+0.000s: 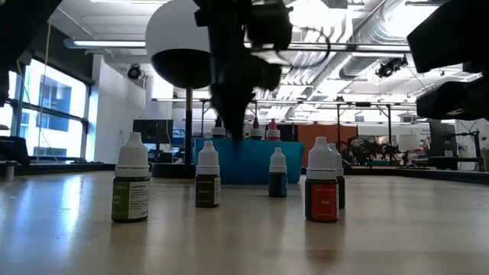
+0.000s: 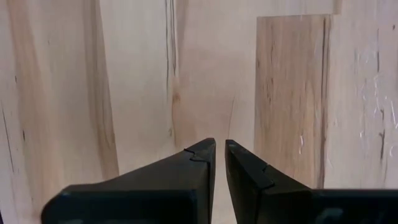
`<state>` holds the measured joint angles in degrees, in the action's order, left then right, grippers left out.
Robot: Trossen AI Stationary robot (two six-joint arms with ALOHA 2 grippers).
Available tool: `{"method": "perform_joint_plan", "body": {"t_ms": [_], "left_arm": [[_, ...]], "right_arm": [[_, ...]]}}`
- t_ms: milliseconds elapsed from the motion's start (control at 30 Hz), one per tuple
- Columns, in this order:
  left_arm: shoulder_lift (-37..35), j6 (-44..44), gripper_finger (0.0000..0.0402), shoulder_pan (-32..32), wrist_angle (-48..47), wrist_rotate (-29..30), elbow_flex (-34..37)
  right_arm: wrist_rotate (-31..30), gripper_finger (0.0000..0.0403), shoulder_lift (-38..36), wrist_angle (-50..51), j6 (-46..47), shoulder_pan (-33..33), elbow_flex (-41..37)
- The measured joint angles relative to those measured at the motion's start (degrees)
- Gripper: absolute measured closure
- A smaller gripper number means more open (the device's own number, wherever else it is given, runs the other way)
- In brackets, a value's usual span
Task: Pick & Place food coloring
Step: Put the purple food coloring bottle into the bin, then put the black food coloring bottle into the bin
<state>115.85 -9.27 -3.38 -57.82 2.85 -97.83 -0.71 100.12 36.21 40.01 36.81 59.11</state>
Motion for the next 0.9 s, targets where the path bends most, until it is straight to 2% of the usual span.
{"method": "perform_joint_plan", "body": {"t_ms": [100,200,367,533,633,733,900], "left_arm": [[1.2,0.0,0.0313,0.0,3.7,0.3,-0.8],[1.8,0.2,0.0296,0.0,1.1,0.6,-0.1],[3.2,1.5,0.0274,0.0,4.3,0.8,-0.5],[3.2,1.5,0.0265,0.0,3.3,-0.2,-2.5],[3.4,1.4,0.0264,0.0,-3.7,-3.6,-7.2],[3.2,-0.5,0.0264,0.0,-11.7,-7.7,-15.1],[3.2,-4.4,0.0264,1.1,-23.8,-14.7,-28.0]], "right_arm": [[0.2,0.0374,0.0,-0.1,0.0,0.0,0.0],[0.2,0.0373,0.0,-0.1,0.0,0.0,0.0],[0.2,0.0373,0.0,-0.3,0.0,0.0,0.0],[0.4,0.0373,0.0,-0.3,0.0,0.0,0.0],[0.5,0.0373,0.0,-0.3,0.0,0.0,0.0],[0.4,0.0373,0.0,-0.4,-2.0,0.0,0.0],[-4.4,0.0373,0.0,-0.9,-7.6,-0.1,0.0]]}}
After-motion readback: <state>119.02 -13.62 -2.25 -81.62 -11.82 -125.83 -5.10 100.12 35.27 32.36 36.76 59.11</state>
